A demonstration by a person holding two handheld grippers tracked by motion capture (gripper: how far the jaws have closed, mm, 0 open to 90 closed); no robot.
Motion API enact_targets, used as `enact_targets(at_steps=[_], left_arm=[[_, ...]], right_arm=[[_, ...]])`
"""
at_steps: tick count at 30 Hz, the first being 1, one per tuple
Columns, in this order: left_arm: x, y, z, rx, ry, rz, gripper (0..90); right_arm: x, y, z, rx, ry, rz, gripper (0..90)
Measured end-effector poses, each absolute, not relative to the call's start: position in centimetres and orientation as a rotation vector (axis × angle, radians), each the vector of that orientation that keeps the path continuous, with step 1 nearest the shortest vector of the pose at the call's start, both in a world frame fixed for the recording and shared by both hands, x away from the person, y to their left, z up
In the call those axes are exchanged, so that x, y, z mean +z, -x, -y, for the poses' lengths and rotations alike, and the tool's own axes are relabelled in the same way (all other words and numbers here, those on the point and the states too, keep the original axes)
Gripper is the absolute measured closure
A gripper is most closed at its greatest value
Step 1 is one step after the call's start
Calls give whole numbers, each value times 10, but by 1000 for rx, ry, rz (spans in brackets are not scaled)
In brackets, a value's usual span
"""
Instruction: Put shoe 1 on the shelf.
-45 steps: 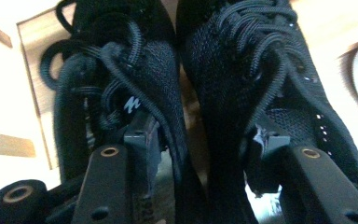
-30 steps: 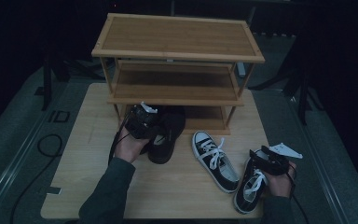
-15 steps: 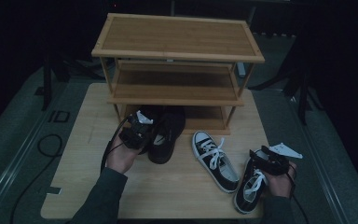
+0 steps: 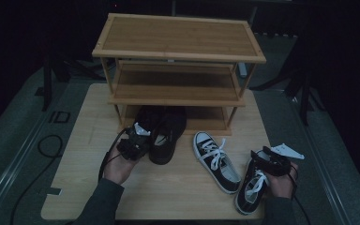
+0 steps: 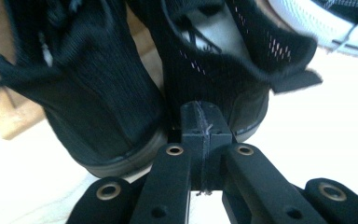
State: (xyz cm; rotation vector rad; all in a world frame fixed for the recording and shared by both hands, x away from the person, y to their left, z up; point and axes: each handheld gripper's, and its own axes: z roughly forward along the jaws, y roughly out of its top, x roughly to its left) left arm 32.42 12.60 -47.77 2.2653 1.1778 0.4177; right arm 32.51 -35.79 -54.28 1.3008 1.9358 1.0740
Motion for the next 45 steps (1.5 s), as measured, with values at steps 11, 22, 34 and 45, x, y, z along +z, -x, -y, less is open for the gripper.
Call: enact_targets(at_steps=[11, 22, 34, 45], left_arm=[[-507, -319, -120, 378, -2332, -1165, 900], [-534, -312, -108, 347, -2415, -1139, 899], [-539, -317, -94, 346, -2419, -1123, 900], [-530, -327, -69, 409, -2378, -1102, 900]], right_arm=[[-543, -325, 358, 1073, -1300, -1937, 399], [-543, -325, 358, 1073, -1296, -1937, 399], [-543, -325, 358, 1072, -1298, -1937, 399], [-543, -325, 358, 1074, -1300, -1937, 398]])
